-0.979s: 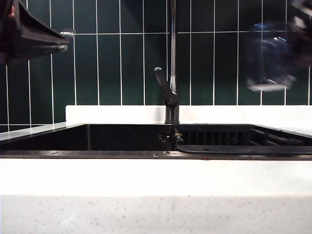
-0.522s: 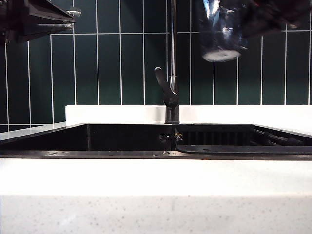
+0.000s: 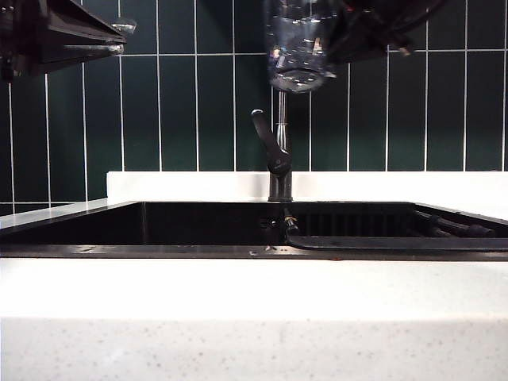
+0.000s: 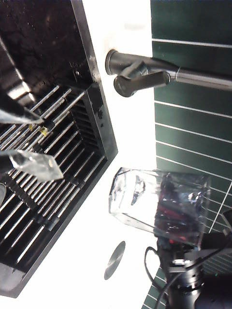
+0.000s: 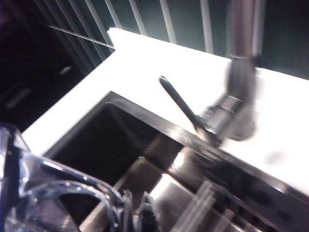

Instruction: Pick up the mug next to the sink, go to the faucet to get some water, pour the water into the sink, and finally put the mug back to its place.

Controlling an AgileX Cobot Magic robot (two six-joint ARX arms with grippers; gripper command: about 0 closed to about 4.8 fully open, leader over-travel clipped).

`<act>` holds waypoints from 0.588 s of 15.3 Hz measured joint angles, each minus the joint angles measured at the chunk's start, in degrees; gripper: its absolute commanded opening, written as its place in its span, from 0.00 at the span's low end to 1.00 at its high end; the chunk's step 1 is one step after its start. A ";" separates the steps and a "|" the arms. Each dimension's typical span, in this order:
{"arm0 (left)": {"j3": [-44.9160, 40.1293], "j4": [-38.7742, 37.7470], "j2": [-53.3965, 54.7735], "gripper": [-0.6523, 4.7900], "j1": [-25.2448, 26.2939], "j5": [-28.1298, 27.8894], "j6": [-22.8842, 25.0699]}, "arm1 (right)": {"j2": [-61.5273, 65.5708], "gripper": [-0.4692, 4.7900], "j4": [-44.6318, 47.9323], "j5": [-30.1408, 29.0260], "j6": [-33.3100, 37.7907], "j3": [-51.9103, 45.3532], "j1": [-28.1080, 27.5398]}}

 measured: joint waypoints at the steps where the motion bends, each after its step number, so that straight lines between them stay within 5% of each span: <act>1: 0.00 0.00 0.00 0.26 0.00 0.00 0.22 | 2.03 0.09 -0.07 -0.42 0.70 2.78 0.68; 9: 0.33 0.07 4.74 0.24 0.00 0.28 1.81 | 6.69 0.09 -0.35 -2.27 3.87 12.02 1.53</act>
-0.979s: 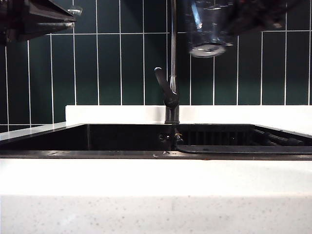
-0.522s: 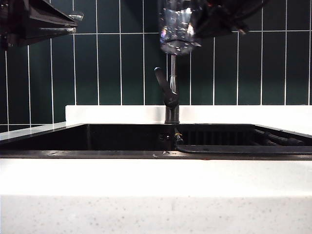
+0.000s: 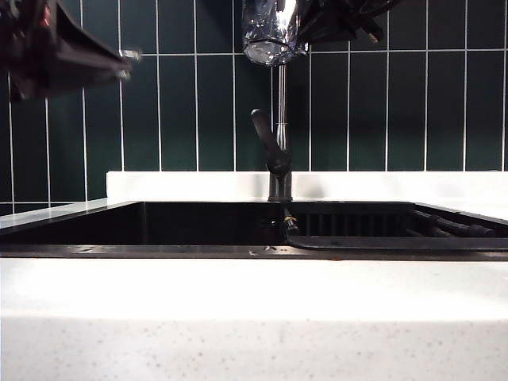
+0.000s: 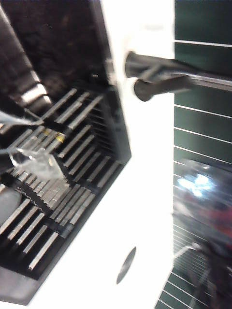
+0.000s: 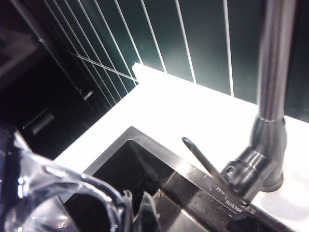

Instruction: Pick up the mug next to the sink, go to the faucet to get some water, pour the water into the sink, and finally put the mug back to its place.

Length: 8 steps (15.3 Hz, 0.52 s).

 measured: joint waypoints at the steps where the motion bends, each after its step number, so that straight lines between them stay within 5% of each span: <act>1: 1.44 -0.02 2.49 0.24 -0.02 0.11 0.66 | 0.04 0.09 -0.20 0.00 0.31 0.31 -0.04; 8: 25.03 0.81 27.52 0.24 0.00 10.27 1.11 | 0.11 0.09 -0.94 -0.17 0.48 0.63 0.07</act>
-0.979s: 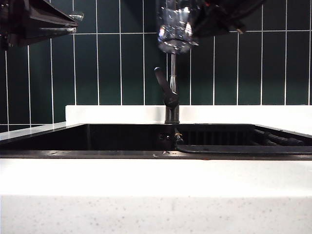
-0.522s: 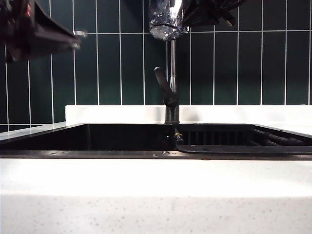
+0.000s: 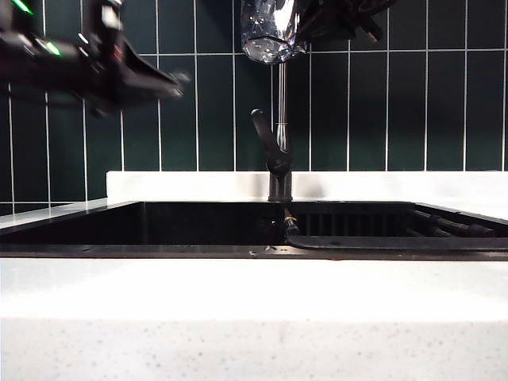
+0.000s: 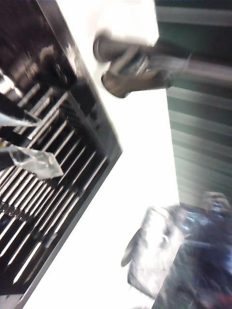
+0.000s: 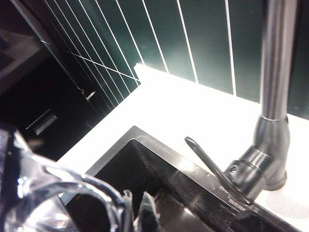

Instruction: Pick up the mug next to the sink, go to the faucet to get some water, pour the water into the sink, and finally put the mug back to its place.

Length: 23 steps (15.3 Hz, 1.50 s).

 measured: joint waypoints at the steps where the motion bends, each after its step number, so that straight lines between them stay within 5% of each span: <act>1: 3.21 -0.02 3.85 0.24 -0.04 1.14 -0.20 | 0.00 0.09 -0.04 0.00 0.00 0.00 -0.02; 13: 33.00 -1.16 28.87 0.24 -3.19 8.28 -0.39 | 0.55 0.09 0.83 -0.26 -0.22 0.00 -0.09; 23: 47.60 -4.02 38.66 0.40 -4.59 8.70 -0.31 | 0.87 0.09 0.85 -1.09 -1.29 0.00 -0.09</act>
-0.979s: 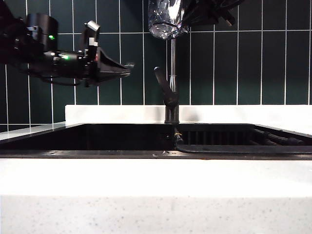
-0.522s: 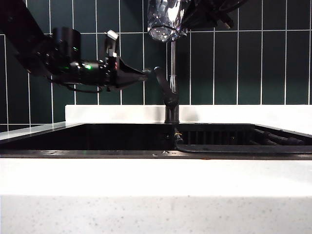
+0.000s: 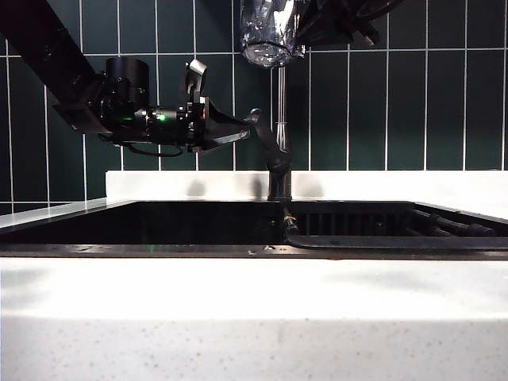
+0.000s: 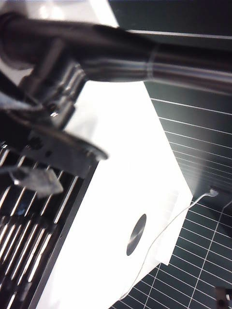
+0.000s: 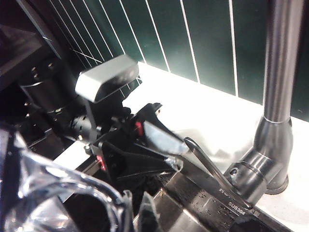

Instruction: Pick up the mug next to the sink, go to the faucet to get some water, pour the water into the sink, and finally put the mug back to its place.

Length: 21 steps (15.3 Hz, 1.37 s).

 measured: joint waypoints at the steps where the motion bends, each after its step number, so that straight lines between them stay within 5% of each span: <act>1: 0.72 0.20 0.46 0.40 0.00 -0.24 0.11 | -0.02 0.09 -0.02 0.00 -0.04 0.00 0.00; 12: 8.13 -0.72 4.33 0.40 -2.34 -0.63 -0.07 | 0.39 0.09 -0.13 0.00 -1.51 0.00 -0.02; 16: 8.13 -0.79 4.81 0.21 -2.73 -1.29 0.11 | 0.46 0.09 -0.52 0.00 -1.55 0.00 -0.02; 19: 8.13 -0.24 4.83 0.21 -2.73 -1.36 0.81 | 0.46 0.09 -0.52 0.00 -1.55 0.00 -0.02; 21: 8.13 -0.24 4.83 0.11 -2.73 -1.36 0.79 | 0.46 0.09 -0.52 0.00 -1.55 0.00 -0.02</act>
